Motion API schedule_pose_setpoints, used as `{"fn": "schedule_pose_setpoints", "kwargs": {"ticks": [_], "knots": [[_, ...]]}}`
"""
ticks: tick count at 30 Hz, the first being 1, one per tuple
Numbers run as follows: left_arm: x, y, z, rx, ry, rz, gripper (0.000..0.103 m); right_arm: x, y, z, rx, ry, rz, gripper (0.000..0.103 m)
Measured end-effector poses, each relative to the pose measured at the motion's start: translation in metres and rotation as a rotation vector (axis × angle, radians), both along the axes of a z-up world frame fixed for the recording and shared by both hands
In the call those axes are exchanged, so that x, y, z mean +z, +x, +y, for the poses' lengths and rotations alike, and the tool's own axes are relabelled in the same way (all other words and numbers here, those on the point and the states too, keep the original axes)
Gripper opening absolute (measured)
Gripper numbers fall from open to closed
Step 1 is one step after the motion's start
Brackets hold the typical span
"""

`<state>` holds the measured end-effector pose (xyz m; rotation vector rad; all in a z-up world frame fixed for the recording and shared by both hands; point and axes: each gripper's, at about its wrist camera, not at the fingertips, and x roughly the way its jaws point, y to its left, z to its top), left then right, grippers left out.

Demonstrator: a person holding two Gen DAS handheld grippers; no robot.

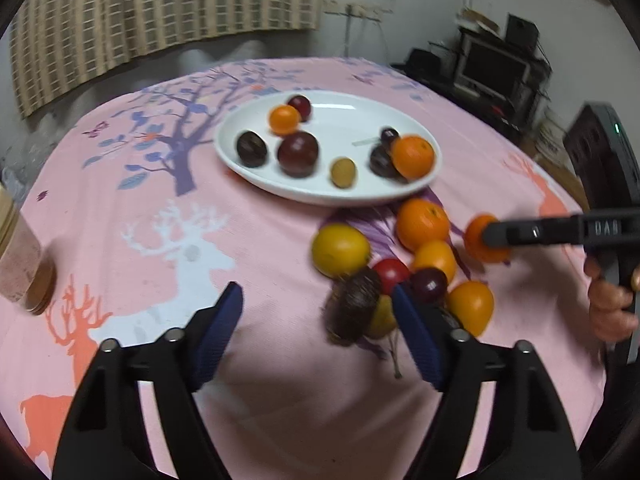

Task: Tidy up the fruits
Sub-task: 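Grasp a tangerine with the right tool while the left tool reaches toward a dark fruit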

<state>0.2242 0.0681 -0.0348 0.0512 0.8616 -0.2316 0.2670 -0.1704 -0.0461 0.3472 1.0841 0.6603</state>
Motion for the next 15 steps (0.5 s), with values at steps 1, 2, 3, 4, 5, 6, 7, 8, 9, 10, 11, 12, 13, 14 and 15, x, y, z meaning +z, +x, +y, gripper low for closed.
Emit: {"fn": "schedule_pose_setpoints", "kwargs": {"ticks": [1,2,3,4,5,6,7,8,9,10,11,12,13,14,15], "knots": [[-0.0019,-0.0005,-0.0025,-0.008,0.008,0.005,0.068,0.0003,-0.0005,-0.0001,-0.001,-0.007,-0.003,0.043],[-0.0036,-0.0009,-0.0039,-0.012,0.013,0.007,0.068,0.0005,-0.0008,0.0,-0.002,-0.01,-0.006,0.043],[-0.0052,-0.0008,-0.0049,-0.015,0.014,0.01,0.066,0.001,-0.0013,-0.0004,-0.002,-0.01,-0.007,0.043],[-0.0063,-0.0004,-0.0052,-0.017,0.011,0.014,0.064,0.0006,-0.0026,-0.0014,-0.002,-0.01,-0.01,0.043],[-0.0077,0.0006,-0.0047,-0.018,0.008,0.02,0.062,0.0009,-0.0029,-0.0006,-0.002,-0.011,-0.013,0.043],[-0.0089,0.0017,-0.0044,-0.018,0.003,0.025,0.061,0.0014,-0.0034,-0.0004,-0.003,-0.012,-0.016,0.043],[-0.0094,0.0025,-0.0035,-0.016,-0.008,0.028,0.06,0.0019,-0.0035,-0.0005,-0.004,-0.014,-0.019,0.043],[-0.0095,0.0033,-0.0027,-0.016,-0.018,0.03,0.059,0.0023,-0.0038,-0.0016,-0.004,-0.013,-0.02,0.043],[-0.0097,0.0039,-0.0018,-0.019,-0.031,0.034,0.056,0.0024,-0.0036,-0.0016,-0.004,-0.011,-0.021,0.043],[-0.0097,0.0043,-0.0013,-0.022,-0.042,0.038,0.055,0.0027,-0.0037,-0.0014,-0.004,-0.01,-0.021,0.043],[-0.0101,0.0049,-0.0005,-0.026,-0.056,0.044,0.053,0.0028,-0.0039,-0.0014,-0.004,-0.01,-0.022,0.043],[-0.0106,0.0055,0.0,-0.03,-0.07,0.049,0.051,0.0033,-0.0039,-0.0013,-0.004,-0.014,-0.025,0.043],[-0.0111,0.0061,0.0001,-0.037,-0.084,0.054,0.048,0.003,-0.0037,-0.0016,-0.004,-0.014,-0.025,0.043],[-0.0112,0.0063,0.0001,-0.046,-0.098,0.058,0.046,0.0026,-0.0035,-0.002,-0.004,-0.013,-0.024,0.043],[-0.0117,0.007,0.0001,-0.054,-0.111,0.064,0.043,0.0029,-0.0037,-0.0021,-0.005,-0.012,-0.024,0.043]]}}
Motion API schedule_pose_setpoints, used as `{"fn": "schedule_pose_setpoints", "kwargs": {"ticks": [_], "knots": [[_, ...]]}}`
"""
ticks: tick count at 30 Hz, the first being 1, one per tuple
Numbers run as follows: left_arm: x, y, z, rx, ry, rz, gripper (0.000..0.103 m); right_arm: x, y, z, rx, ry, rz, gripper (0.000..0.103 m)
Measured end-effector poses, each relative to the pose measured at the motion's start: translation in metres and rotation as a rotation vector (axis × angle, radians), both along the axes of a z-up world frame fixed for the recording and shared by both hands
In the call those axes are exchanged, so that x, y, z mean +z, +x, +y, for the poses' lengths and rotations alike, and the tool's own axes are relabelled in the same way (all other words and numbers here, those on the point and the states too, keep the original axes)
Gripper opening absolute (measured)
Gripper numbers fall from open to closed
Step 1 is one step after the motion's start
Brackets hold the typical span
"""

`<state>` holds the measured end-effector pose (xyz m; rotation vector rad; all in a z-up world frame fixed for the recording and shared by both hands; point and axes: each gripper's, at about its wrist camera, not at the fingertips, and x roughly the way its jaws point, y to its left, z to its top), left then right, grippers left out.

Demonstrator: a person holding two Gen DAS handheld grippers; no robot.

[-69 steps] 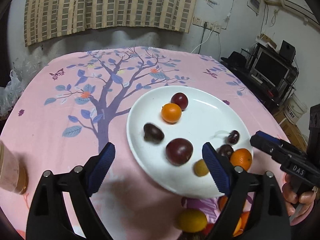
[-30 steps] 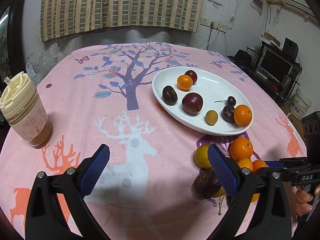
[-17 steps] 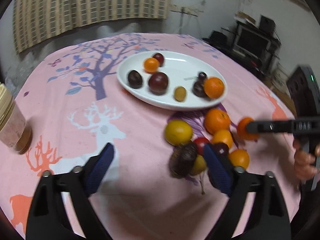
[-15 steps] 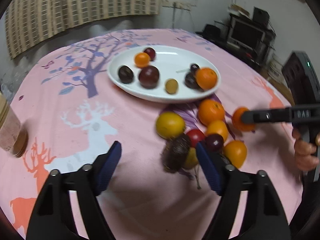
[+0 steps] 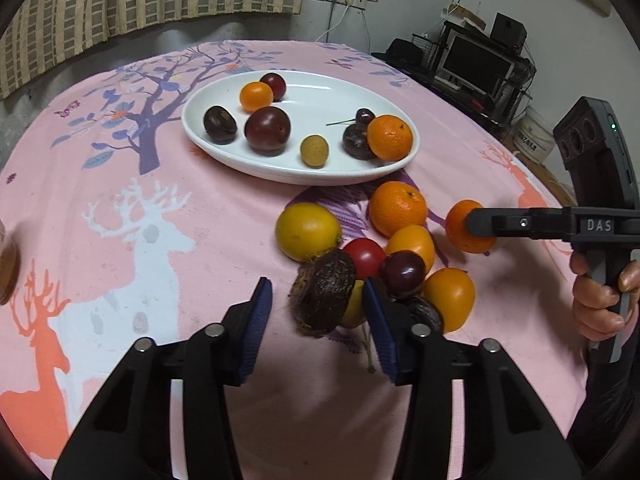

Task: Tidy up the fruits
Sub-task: 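Grasp a tangerine with the right tool while the left tool reaches toward a dark fruit, then carry the tangerine to the plate with the right tool while the left tool lifts a mangosteen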

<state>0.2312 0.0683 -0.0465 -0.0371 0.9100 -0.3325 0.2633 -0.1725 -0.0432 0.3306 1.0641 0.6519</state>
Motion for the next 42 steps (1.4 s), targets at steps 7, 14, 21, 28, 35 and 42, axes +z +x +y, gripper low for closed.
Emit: {"fn": "schedule_pose_setpoints", "kwargs": {"ticks": [7,14,21,28,35,42], "knots": [[-0.002,0.002,0.001,-0.01,-0.044,0.02,0.038,0.002,0.0,0.001,0.008,0.002,-0.002,0.043],[-0.003,0.002,0.008,0.013,-0.082,0.038,0.031,0.004,-0.002,-0.001,0.007,0.012,-0.006,0.043],[0.006,-0.007,0.025,0.048,-0.167,0.025,0.031,0.01,-0.008,-0.001,0.006,0.033,-0.046,0.043],[0.031,0.007,0.029,0.067,-0.199,-0.036,0.028,0.046,0.002,0.011,0.015,0.065,-0.235,0.042],[0.065,0.074,0.005,0.078,-0.138,-0.163,0.023,0.055,0.074,0.028,-0.113,-0.02,-0.302,0.042],[0.058,0.093,0.024,0.123,-0.117,-0.113,0.021,0.051,0.088,0.02,-0.123,0.028,-0.29,0.042]]}}
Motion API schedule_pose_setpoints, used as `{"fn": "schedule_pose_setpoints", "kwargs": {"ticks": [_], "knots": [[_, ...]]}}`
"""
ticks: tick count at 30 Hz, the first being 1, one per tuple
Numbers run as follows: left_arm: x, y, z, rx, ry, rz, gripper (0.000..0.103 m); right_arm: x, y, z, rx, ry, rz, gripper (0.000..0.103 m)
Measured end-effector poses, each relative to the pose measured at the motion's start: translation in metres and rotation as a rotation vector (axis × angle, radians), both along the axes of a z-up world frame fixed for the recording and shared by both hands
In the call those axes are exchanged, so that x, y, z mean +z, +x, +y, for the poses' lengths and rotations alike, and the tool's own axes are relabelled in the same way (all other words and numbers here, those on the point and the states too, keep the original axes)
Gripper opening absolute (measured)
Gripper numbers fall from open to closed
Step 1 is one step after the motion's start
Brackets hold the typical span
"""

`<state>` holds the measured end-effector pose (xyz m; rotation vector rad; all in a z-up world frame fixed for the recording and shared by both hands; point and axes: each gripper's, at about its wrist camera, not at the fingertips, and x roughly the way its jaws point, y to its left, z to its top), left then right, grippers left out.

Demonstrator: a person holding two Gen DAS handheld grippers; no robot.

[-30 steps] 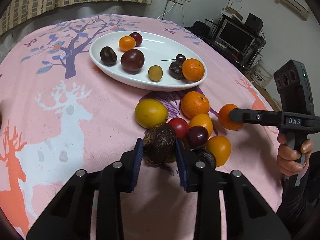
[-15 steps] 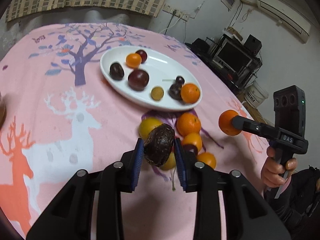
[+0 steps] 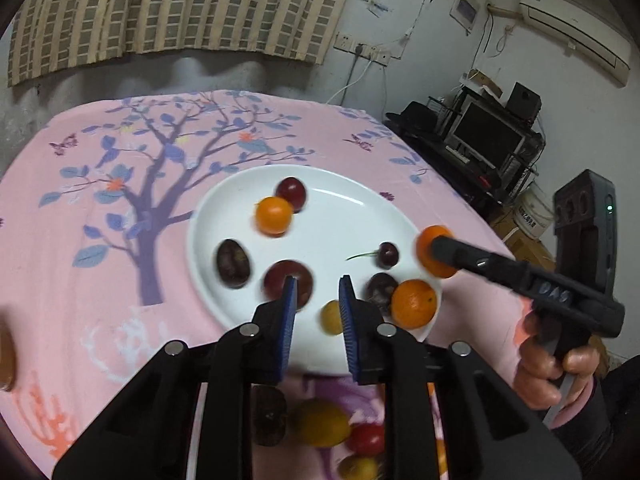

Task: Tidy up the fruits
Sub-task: 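Carry the tangerine to the plate with the right tool while the left tool lifts a mangosteen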

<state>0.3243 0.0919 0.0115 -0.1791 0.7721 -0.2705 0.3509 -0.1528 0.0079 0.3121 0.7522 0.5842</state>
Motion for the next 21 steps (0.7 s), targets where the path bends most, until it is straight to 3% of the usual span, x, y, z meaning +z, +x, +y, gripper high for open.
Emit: {"fn": "schedule_pose_setpoints", "kwargs": {"ticks": [2,4,5,7,11,16,21], "knots": [[0.001,-0.007,0.011,0.037,0.038,0.023,0.021,0.012,-0.009,-0.007,0.005,0.048,-0.03,0.042],[-0.003,-0.015,0.024,0.049,0.043,0.063,0.036,0.022,-0.02,-0.012,0.013,0.091,-0.055,0.042],[-0.007,-0.019,0.03,0.055,0.055,0.076,0.053,0.029,-0.026,-0.014,0.016,0.109,-0.076,0.042],[-0.017,-0.028,0.037,0.098,0.13,0.096,0.068,0.036,-0.034,-0.015,0.019,0.116,-0.106,0.042],[-0.036,-0.035,0.046,0.137,0.243,0.105,0.068,0.038,-0.04,-0.012,0.034,0.112,-0.121,0.042],[-0.048,-0.034,0.04,0.153,0.354,0.053,0.072,0.034,-0.039,-0.008,0.045,0.094,-0.098,0.042],[-0.043,-0.04,0.042,0.063,0.28,0.049,0.073,0.033,-0.04,-0.008,0.045,0.092,-0.096,0.042]]}}
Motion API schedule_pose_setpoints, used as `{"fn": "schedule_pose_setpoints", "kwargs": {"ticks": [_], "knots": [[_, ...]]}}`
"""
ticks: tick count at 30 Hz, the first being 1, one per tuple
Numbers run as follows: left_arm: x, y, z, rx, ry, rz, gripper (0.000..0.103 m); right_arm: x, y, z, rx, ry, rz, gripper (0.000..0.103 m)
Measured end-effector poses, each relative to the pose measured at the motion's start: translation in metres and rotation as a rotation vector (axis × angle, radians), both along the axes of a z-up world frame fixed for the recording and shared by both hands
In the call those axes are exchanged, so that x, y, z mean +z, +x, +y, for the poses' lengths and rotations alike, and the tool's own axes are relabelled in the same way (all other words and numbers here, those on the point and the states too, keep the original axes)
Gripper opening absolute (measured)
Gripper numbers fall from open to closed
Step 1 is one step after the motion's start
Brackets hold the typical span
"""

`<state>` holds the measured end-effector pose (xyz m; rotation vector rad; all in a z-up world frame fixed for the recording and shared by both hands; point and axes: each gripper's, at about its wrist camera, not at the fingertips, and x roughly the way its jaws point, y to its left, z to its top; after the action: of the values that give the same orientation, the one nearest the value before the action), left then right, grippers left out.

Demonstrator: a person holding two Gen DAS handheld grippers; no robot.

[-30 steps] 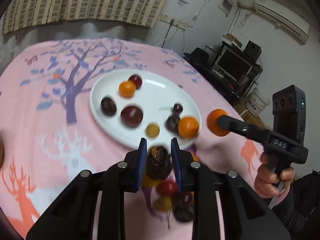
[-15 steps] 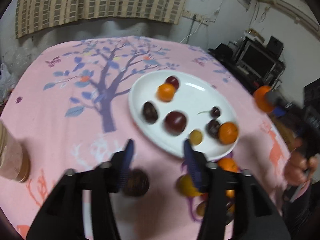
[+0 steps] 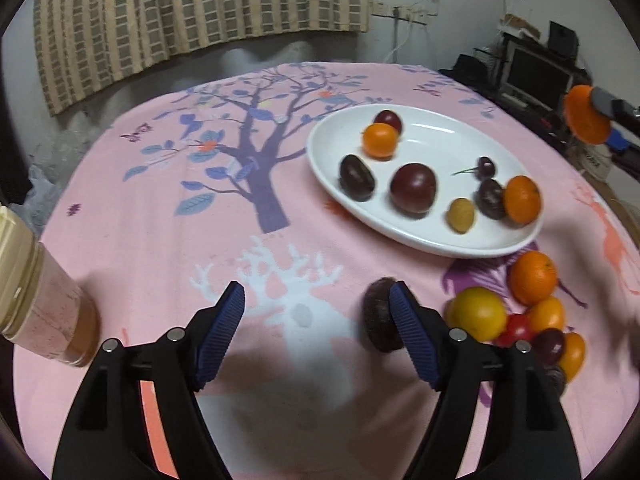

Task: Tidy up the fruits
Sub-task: 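Carry the tangerine to the plate with the right tool while the left tool lifts a mangosteen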

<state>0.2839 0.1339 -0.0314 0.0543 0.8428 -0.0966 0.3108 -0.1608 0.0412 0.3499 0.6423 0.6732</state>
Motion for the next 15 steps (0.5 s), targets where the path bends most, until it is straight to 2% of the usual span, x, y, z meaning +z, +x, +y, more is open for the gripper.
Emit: {"fn": "schedule_pose_setpoints", "kwargs": {"ticks": [5,9,11,14,15], "knots": [[0.0,-0.009,-0.018,-0.08,0.05,-0.024,0.073,0.0,0.0,0.0,0.003,0.001,-0.001,0.042],[-0.02,-0.006,-0.033,-0.099,0.155,0.016,0.075,-0.002,-0.001,0.001,0.007,0.0,0.003,0.042],[-0.026,-0.004,-0.036,-0.125,0.128,0.045,0.071,-0.004,-0.002,0.002,0.012,-0.003,0.002,0.042],[-0.031,-0.003,-0.042,-0.145,0.117,0.052,0.056,-0.005,-0.002,0.002,0.012,-0.005,0.003,0.042],[-0.031,-0.003,-0.043,-0.155,0.111,0.059,0.047,-0.005,-0.002,0.002,0.01,-0.005,0.003,0.042]]}}
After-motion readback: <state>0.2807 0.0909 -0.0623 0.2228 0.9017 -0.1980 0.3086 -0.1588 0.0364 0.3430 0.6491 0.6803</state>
